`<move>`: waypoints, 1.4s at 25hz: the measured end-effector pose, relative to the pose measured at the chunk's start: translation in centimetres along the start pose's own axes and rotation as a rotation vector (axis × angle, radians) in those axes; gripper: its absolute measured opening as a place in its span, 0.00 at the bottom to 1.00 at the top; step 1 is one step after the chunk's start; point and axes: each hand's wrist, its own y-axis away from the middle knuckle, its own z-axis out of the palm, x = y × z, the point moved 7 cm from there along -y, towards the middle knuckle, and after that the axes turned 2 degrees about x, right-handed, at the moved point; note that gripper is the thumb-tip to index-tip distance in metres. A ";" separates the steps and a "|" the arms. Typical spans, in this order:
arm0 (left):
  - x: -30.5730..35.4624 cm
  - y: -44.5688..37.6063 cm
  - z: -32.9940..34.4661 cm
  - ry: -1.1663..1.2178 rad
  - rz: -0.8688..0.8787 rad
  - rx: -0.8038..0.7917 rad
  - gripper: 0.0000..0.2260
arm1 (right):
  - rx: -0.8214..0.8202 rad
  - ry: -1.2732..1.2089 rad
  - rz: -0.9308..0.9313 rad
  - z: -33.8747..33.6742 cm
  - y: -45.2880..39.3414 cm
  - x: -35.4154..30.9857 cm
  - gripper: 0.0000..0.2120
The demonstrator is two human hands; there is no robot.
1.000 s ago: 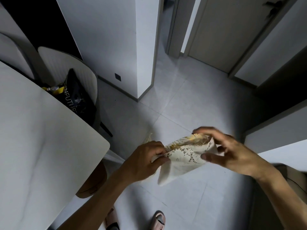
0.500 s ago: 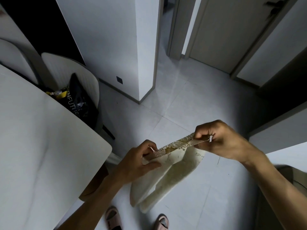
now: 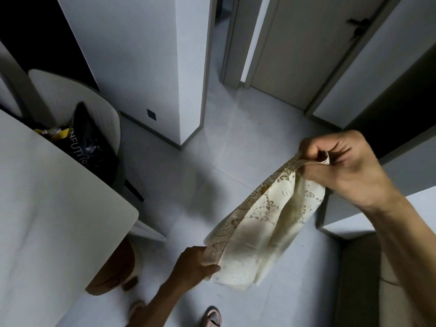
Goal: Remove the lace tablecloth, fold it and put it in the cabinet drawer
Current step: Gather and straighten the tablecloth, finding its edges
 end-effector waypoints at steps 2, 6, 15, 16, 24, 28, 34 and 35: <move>1.2 -0.3 1.5 -0.023 0.003 0.019 0.31 | 0.075 -0.020 0.008 -0.9 0.2 -0.1 0.17; 4.5 -0.6 3.5 -0.129 0.055 0.161 0.24 | 0.214 -0.011 0.037 -1.8 1.2 0.4 0.15; 6.2 -1.1 3.7 -0.030 0.119 0.371 0.16 | 0.515 -0.198 0.034 -7.0 3.7 -0.5 0.14; 6.6 -1.3 2.9 -0.021 0.141 0.382 0.14 | 0.513 -0.159 0.042 -7.6 4.1 -0.3 0.14; 8.2 -1.0 -11.4 -0.251 0.327 0.290 0.03 | 0.392 -0.033 0.545 -9.8 8.3 13.2 0.16; 10.0 1.3 -16.7 -0.351 0.343 0.072 0.13 | 0.431 0.135 0.717 -9.2 10.5 18.4 0.05; 16.9 3.3 -14.2 -0.649 0.431 -0.129 0.07 | -0.041 0.514 -0.005 7.6 7.4 9.0 0.34; 17.9 3.3 -13.3 -0.701 0.453 -0.149 0.06 | -0.174 0.445 -0.055 11.8 6.8 7.6 0.36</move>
